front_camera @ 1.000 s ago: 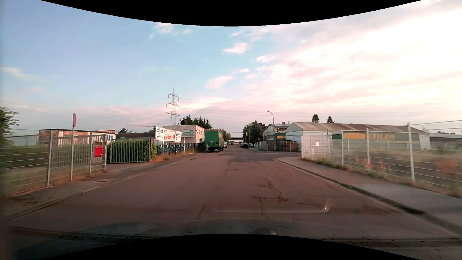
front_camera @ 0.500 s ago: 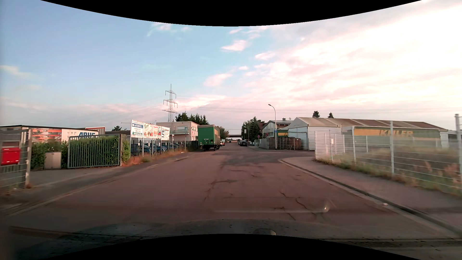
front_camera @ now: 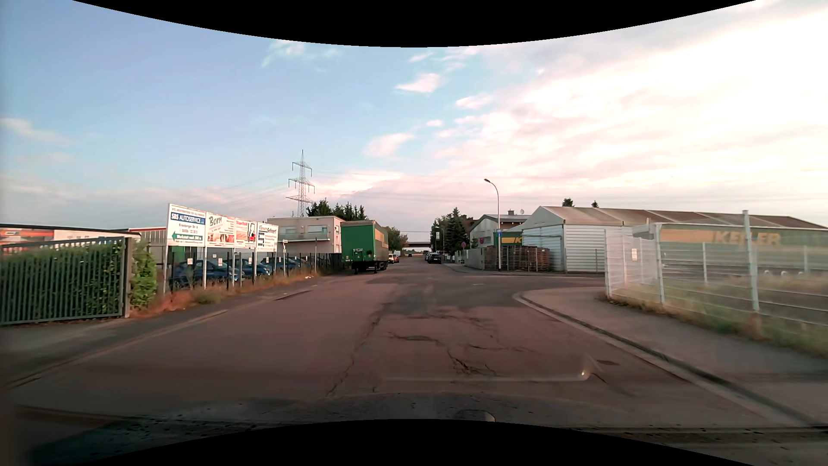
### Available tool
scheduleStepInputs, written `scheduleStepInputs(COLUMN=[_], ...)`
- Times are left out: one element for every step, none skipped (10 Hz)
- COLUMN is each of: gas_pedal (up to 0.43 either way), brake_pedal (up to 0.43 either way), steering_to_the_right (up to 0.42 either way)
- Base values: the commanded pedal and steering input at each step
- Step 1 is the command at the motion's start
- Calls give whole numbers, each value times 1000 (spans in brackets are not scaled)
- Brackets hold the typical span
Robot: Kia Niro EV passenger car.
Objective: Follow the waypoints while adhering to traffic rules and regulations
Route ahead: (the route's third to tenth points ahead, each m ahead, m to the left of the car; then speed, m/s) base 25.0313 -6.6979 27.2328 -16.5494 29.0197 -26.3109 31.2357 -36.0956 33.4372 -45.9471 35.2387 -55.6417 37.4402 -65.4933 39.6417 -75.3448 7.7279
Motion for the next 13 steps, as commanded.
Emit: scheduleStepInputs(gas_pedal=[0, 0, 0, 0, 0, 0, 0, 0, 0, 0, 0, 0, 0], brake_pedal=[226, 226, 232, 226, 226, 226, 226, 226, 226, 226, 220, 220, 213], steering_to_the_right=[3, 3, 3, 4, 7, 11, 18, 26, 36, 46, 60, 73, 86])
